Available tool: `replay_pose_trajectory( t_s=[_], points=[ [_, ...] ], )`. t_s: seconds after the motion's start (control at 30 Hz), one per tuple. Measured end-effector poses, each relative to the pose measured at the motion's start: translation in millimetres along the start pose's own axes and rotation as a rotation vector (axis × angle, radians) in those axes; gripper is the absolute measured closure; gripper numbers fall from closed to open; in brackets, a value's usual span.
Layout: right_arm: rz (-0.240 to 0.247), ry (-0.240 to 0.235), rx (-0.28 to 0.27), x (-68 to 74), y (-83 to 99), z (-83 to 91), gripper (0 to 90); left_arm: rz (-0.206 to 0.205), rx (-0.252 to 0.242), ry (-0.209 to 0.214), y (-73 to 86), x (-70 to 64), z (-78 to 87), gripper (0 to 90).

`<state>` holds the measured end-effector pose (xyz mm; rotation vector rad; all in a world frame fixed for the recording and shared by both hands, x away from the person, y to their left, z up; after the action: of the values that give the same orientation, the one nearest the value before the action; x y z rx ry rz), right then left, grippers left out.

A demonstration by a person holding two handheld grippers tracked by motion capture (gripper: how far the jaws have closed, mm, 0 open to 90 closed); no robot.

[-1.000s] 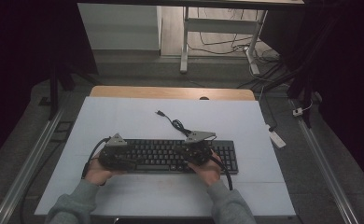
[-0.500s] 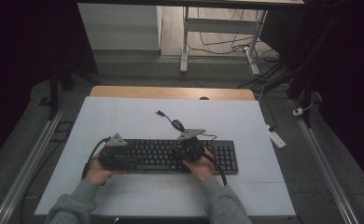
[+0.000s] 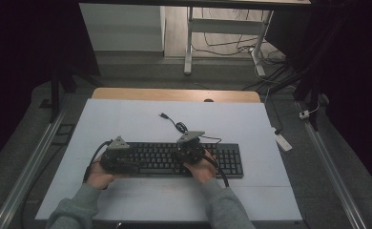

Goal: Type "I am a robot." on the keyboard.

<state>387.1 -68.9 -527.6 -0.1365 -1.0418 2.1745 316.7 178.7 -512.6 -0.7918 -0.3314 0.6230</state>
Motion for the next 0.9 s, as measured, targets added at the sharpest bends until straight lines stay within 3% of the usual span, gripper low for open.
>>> replay_pose_trajectory(
  t_s=[0.37, 0.67, 0.9],
  points=[
    [0.001, 0.003, 0.002, 0.6, 1.4, -3.0, 89.6, -0.001, 0.0, -0.001, 0.1, 0.1, 0.0, 29.8],
    [-0.002, -0.026, -0.066, 3.0, 1.6, 18.5, 89.0, 0.004, -0.009, -0.017, 0.4, 1.3, 1.4, 29.9],
    [-0.013, -0.02, -0.098, -2.4, 11.3, 42.5, 73.2, 0.012, -0.005, -0.028, 0.7, 1.9, 0.8, 29.8]
  ],
)
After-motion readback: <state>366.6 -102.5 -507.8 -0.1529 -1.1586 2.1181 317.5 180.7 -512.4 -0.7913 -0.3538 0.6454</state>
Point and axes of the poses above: each handheld gripper's, and its own axes: z roughly backward along the jaws, y roughly out of its underside, x roughly to its left, the point moved 2 cm from there along -z, roughly forward along the jaws, and after that the axes turned 14 degrees about -z, right-handed, at the moved point
